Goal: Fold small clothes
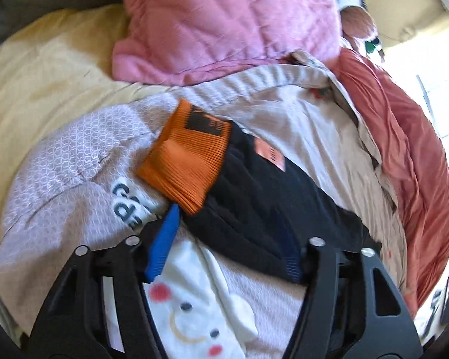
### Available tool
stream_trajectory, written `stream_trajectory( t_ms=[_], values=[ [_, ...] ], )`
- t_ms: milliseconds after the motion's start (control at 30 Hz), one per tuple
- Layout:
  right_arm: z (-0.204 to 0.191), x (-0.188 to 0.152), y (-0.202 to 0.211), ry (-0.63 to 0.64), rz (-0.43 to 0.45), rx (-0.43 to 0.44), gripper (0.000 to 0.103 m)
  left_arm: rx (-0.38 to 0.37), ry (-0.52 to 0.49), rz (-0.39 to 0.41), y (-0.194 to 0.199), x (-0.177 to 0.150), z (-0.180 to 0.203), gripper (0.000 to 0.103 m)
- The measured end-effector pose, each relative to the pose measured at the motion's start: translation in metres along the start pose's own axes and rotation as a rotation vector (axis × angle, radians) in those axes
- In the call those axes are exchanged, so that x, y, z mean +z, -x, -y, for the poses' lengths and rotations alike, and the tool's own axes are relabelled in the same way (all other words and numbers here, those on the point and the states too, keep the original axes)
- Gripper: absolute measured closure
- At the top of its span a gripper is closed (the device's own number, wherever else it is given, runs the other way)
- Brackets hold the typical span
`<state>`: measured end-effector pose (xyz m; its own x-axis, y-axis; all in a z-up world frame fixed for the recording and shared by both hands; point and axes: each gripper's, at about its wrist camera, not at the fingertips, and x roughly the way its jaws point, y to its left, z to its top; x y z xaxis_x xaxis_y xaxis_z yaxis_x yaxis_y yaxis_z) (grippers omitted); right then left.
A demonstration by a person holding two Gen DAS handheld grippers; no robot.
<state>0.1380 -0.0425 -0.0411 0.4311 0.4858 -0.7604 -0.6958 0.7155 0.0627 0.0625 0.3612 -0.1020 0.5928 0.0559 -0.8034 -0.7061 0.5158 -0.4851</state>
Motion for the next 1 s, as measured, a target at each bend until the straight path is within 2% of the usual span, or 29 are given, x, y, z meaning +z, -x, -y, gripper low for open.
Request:
stream_trajectory(
  t_ms=[133, 200, 267, 367, 500, 600, 667, 800, 900, 933, 1000],
  values=[
    [0.015, -0.005, -0.001, -0.043, -0.009, -0.017, 0.004, -0.001, 0.047, 0.014, -0.008, 0.004, -0.009, 0.059],
    [0.022, -0.008, -0.002, -0.062, -0.014, -0.025, 0.004, 0.013, 0.049, 0.034, -0.010, 0.006, -0.010, 0.076],
    [0.027, -0.011, -0.004, -0.080, -0.020, -0.029, 0.004, 0.010, 0.049, 0.050, -0.010, 0.008, -0.011, 0.086],
    [0.033, -0.014, -0.005, -0.098, -0.027, -0.034, 0.004, -0.014, 0.026, 0.086, -0.003, 0.005, -0.008, 0.095],
    [0.040, -0.018, -0.006, -0.118, -0.028, -0.041, 0.004, -0.028, -0.056, 0.149, 0.019, -0.001, 0.012, 0.097],
    [0.048, -0.021, -0.004, -0.138, -0.024, -0.051, 0.004, -0.073, -0.142, 0.183, 0.041, -0.012, 0.042, 0.101],
    [0.057, -0.023, -0.003, -0.161, -0.028, -0.079, 0.004, -0.153, -0.212, 0.188, 0.055, -0.023, 0.068, 0.101],
    [0.089, -0.029, 0.007, -0.249, -0.011, -0.110, 0.004, -0.240, -0.411, 0.192, 0.073, -0.057, 0.138, 0.101],
    [0.112, -0.033, 0.017, -0.308, 0.009, -0.143, 0.004, -0.311, -0.504, 0.125, 0.066, -0.086, 0.180, 0.101],
    [0.125, -0.036, 0.022, -0.340, 0.021, -0.158, 0.004, -0.343, -0.527, 0.071, 0.058, -0.100, 0.196, 0.101],
    [0.139, -0.039, 0.029, -0.377, 0.035, -0.180, 0.004, -0.365, -0.566, 0.020, 0.046, -0.121, 0.215, 0.101]
  ],
)
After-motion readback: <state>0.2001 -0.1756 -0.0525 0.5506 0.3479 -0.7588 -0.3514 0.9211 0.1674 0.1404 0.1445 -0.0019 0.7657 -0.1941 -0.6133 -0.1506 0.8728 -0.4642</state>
